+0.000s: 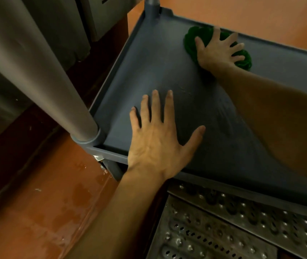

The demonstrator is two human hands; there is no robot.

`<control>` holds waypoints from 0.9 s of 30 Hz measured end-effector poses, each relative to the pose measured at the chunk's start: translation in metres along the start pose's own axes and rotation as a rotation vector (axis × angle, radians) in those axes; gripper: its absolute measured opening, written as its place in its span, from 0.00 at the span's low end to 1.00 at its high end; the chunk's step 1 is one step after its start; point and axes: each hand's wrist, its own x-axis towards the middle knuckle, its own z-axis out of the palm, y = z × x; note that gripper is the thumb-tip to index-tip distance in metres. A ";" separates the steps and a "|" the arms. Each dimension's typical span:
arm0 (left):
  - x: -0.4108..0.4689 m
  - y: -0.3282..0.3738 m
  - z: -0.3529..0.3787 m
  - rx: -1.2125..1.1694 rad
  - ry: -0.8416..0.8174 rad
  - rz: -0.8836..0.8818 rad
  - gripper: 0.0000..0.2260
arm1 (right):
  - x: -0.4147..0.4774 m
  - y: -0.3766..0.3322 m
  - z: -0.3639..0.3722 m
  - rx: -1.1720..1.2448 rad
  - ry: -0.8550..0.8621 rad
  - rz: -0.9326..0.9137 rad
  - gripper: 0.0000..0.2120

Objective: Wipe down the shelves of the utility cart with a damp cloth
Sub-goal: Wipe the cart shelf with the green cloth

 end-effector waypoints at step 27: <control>0.001 0.004 -0.013 -0.055 0.102 -0.043 0.37 | -0.120 0.032 -0.033 -0.049 -0.117 -0.590 0.32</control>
